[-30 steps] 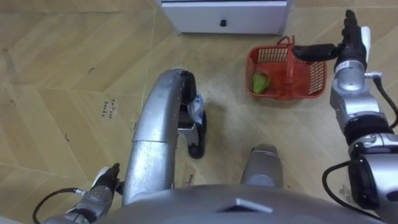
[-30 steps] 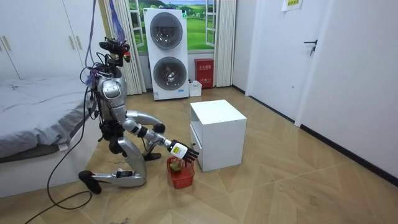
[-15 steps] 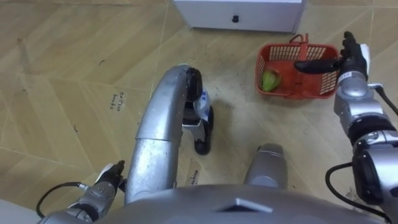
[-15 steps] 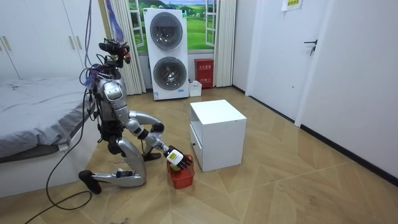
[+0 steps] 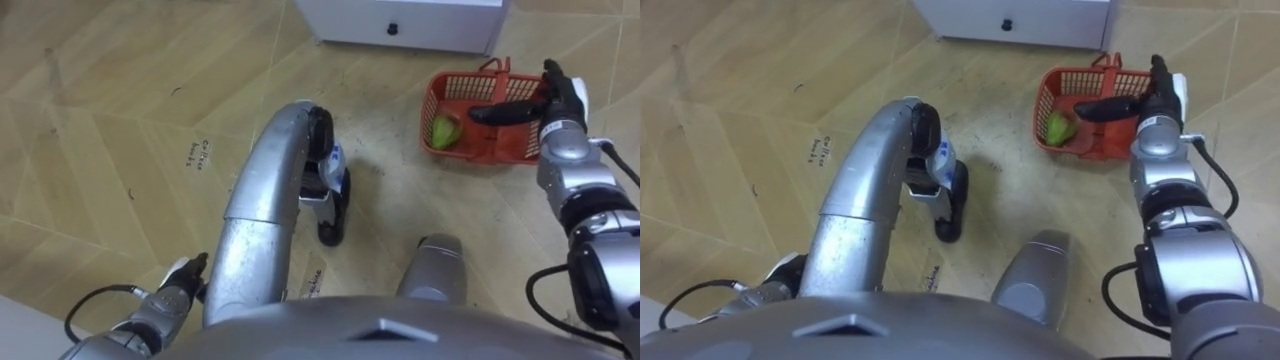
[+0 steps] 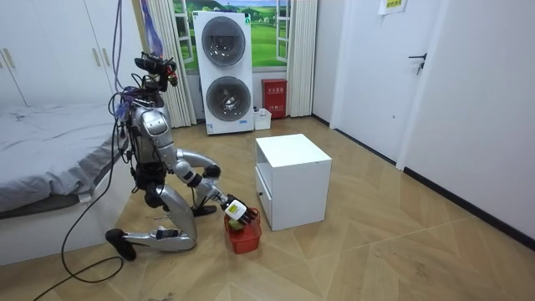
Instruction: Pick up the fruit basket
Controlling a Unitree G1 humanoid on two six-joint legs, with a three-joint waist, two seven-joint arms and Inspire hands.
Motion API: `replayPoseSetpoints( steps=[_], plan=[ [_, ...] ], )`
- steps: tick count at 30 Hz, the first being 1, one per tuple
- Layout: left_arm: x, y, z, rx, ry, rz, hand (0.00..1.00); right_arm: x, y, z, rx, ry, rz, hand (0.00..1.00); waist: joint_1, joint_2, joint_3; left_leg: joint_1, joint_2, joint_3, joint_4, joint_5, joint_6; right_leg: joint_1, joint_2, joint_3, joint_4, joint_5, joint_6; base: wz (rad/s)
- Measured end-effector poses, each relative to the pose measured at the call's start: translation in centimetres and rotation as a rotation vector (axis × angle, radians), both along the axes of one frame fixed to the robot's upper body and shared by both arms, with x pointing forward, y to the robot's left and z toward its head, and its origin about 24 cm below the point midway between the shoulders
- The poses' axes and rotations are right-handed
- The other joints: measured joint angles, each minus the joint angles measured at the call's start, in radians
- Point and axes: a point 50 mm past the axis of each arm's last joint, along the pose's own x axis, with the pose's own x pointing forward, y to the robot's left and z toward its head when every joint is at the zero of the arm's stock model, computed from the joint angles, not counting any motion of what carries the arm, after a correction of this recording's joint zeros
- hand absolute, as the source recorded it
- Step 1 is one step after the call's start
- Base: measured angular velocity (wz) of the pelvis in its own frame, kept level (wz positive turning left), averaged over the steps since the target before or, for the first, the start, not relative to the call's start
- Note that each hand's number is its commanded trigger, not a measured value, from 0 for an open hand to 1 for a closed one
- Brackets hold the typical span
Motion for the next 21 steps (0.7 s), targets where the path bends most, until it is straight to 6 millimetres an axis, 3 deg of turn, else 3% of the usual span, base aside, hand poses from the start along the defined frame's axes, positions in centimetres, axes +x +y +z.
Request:
replayPoseSetpoints(
  steps=[10,14,21],
  plan=[
    [-0.2,-0.1,-0.1,-0.024,0.018,0.023,0.00,-0.7,-0.4,-0.6,0.034,0.052,0.003,0.00,0.000,0.001,-0.0003,-0.006,0.000,0.016,-0.009,0.005,0.006,-0.014,-0.009,0.000,0.000,0.000,0.000,0.02],
    [-0.2,-0.2,-0.1,-0.037,0.028,0.020,0.00,-0.8,-0.3,-0.8,0.048,0.062,0.021,1.00,-0.001,-0.007,0.0044,-0.007,0.000,0.013,-0.009,0.006,0.005,-0.014,-0.006,-0.002,-0.001,0.000,0.000,0.00],
    [1.1,-0.3,0.1,-0.056,0.030,0.011,0.00,-0.9,0.2,-1.1,0.081,0.079,0.039,1.00,-0.001,-0.005,0.0034,-0.015,0.004,0.002,-0.002,0.007,0.003,-0.013,0.007,-0.012,0.000,0.000,0.001,0.00]
  ],
)
